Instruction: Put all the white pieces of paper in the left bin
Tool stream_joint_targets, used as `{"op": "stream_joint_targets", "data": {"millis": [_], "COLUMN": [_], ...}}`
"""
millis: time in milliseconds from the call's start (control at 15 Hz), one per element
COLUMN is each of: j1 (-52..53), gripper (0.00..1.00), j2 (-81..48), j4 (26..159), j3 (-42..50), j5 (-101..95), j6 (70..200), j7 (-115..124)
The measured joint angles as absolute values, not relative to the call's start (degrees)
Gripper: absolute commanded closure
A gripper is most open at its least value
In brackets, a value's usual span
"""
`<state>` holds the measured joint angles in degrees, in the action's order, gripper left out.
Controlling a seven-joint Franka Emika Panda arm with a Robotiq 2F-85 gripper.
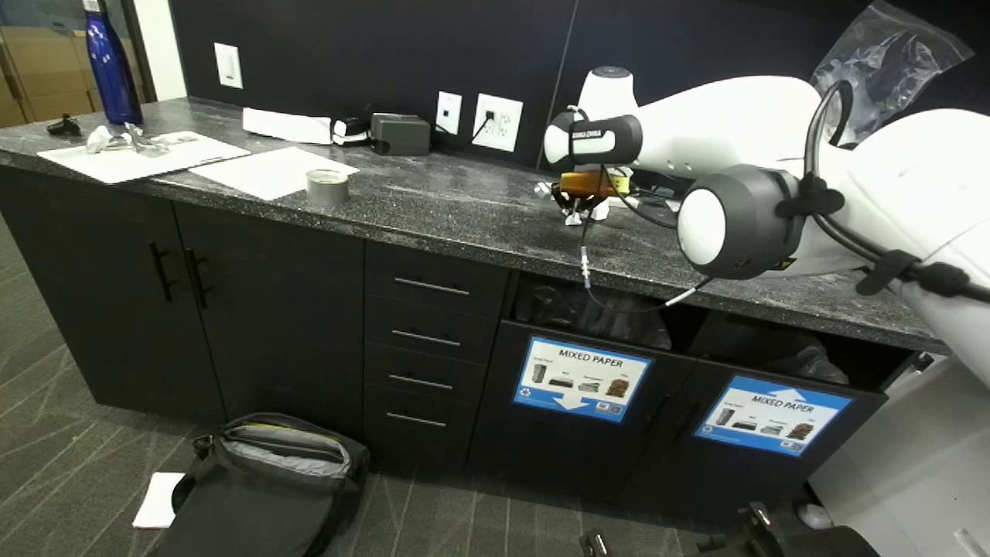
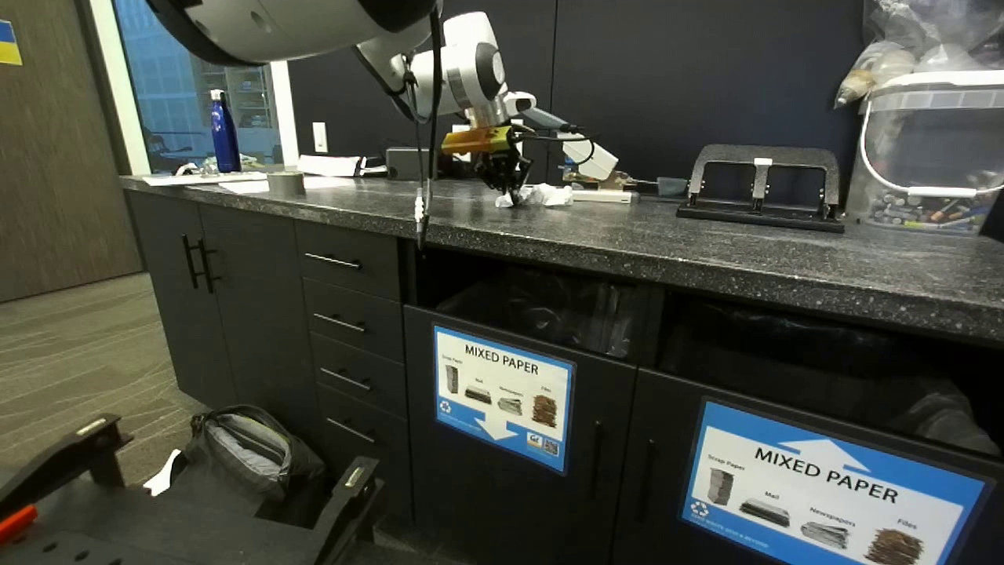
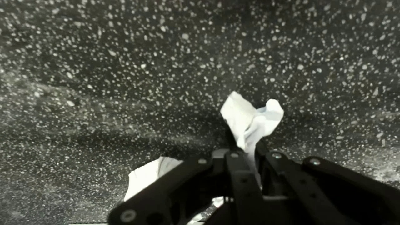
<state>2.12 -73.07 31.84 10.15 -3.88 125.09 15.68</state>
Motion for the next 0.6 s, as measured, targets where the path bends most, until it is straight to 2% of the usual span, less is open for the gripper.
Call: {"op": "stream_joint_targets", "data": {"millis": [600], "j1": [-5.1], "gripper": [0.87], "j2": [-69.7], "j4": [33.2], "j3": [2.9], "j5": [0.7], "j6": [112.3], "j7": [-3.2]}}
